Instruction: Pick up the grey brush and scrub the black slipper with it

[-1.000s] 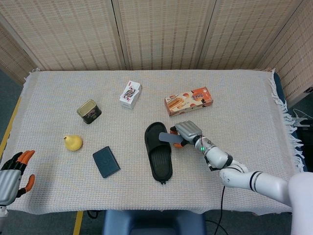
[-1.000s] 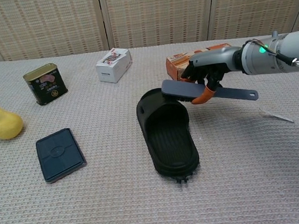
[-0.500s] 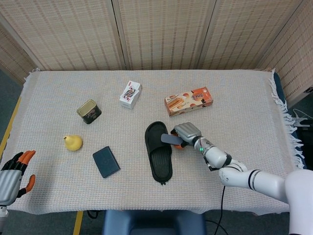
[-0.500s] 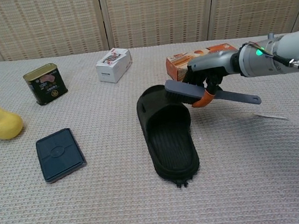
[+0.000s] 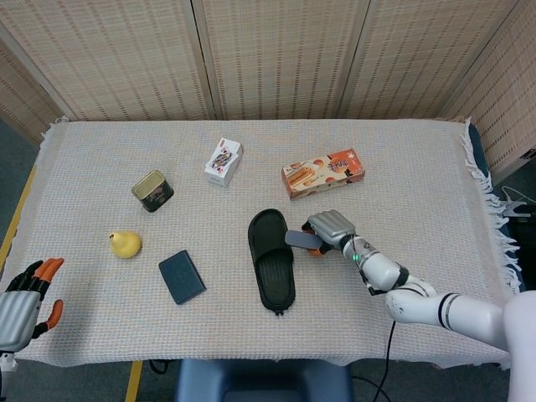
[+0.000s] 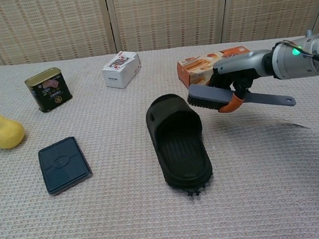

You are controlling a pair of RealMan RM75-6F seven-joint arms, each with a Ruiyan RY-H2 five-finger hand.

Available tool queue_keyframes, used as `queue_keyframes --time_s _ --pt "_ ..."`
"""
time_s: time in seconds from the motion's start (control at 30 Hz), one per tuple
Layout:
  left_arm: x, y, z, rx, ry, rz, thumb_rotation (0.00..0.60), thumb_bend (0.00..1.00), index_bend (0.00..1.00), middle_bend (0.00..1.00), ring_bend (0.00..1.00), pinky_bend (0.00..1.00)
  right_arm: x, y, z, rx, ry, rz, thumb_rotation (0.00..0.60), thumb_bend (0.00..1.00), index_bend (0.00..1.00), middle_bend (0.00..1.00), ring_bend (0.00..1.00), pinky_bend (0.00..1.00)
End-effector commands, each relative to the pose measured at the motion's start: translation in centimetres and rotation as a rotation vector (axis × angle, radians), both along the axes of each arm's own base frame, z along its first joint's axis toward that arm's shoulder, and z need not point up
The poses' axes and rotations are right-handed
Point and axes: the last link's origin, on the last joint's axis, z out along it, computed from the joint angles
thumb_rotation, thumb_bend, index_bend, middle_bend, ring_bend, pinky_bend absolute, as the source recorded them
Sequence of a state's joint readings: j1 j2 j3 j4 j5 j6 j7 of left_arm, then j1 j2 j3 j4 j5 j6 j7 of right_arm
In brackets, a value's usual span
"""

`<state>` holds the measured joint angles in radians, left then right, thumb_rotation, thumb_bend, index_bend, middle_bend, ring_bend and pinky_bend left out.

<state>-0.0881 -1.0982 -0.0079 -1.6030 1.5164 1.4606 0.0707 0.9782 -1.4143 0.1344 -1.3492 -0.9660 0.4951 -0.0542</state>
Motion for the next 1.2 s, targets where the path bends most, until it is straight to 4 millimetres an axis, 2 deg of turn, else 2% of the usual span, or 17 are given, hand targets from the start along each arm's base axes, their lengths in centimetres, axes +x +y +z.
queue_keyframes --time_s 0.03,0.37,0.53,0.83,1.03,1.2 --pt "0.0 0.1 0.0 0.000 0.000 0.001 0.600 0.49 0.08 0.10 0.08 0.21 0.8 -0.5 -0.3 0.000 -0.005 0.008 0.600 0.39 0.72 0.60 0.55 0.72" --pt "-0.1 0.0 0.3 0.003 -0.006 0.003 0.600 0.49 0.07 0.10 0.08 0.21 3.1 -1.4 -1.4 -0.003 0.016 0.051 0.600 0.39 0.72 0.60 0.55 0.72" --pt "0.0 -0.2 0.3 0.003 -0.006 -0.004 0.600 0.49 0.07 0.10 0.08 0.21 2.3 -1.2 -1.3 0.009 0.061 0.041 0.600 0.39 0.72 0.60 0.55 0.72" --pt "0.2 -0.1 0.0 -0.008 -0.003 -0.009 0.600 0.49 0.07 0.10 0.08 0.21 -0.6 0.0 -0.1 0.022 0.165 0.016 0.600 0.39 0.73 0.60 0.55 0.72" --pt "0.2 -0.1 -0.2 -0.012 -0.002 -0.009 0.600 0.49 0.08 0.10 0.08 0.21 -0.9 0.3 0.1 0.013 0.167 0.008 0.600 0.39 0.73 0.60 0.55 0.72" --pt "0.1 0.1 -0.2 -0.013 -0.002 -0.004 0.600 0.49 0.07 0.10 0.08 0.22 0.5 -0.3 -0.2 -0.002 0.118 0.010 0.600 0.40 0.73 0.60 0.55 0.72"
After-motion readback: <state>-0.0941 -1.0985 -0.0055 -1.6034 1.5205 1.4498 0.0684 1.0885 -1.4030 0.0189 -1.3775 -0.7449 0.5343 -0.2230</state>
